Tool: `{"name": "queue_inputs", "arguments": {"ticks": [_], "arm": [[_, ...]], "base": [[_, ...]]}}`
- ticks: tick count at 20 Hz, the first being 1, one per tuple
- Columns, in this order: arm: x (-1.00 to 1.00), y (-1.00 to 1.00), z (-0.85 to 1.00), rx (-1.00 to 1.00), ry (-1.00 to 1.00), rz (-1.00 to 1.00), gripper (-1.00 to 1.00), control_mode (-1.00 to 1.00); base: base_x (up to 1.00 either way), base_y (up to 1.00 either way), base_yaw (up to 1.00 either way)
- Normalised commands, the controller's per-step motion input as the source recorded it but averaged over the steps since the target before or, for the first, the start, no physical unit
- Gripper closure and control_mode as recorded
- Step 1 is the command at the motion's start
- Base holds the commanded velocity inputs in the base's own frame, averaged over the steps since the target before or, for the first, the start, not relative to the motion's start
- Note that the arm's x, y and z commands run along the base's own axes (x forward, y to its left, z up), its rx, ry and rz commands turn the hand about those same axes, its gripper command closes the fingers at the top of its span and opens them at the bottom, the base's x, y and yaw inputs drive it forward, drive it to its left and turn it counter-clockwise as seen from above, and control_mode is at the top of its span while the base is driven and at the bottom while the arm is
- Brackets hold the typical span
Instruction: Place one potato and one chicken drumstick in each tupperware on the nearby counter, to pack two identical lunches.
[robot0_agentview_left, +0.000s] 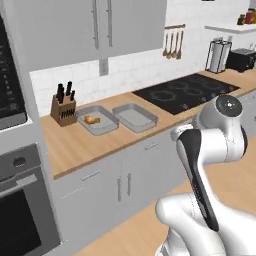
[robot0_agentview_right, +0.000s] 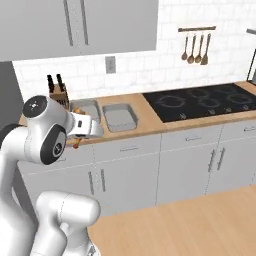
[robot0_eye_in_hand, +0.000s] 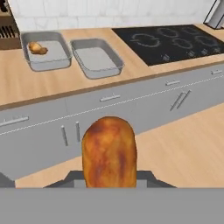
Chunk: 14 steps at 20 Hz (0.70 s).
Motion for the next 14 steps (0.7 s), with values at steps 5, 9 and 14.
{"name": "queue_inputs", "arguments": {"ticks": [5,9,14], "arm": [[0.00,0.00,0.00,0.00,0.00,0.00,1.00,1.00],[0.00,0.00,0.00,0.00,0.00,0.00,1.00,1.00],[0.00,0.00,0.00,0.00,0.00,0.00,1.00,1.00]], "base": [[1.00,-0.11,0.18],[1.00,0.00,0.34],[1.00,-0.12,0.39]]}}
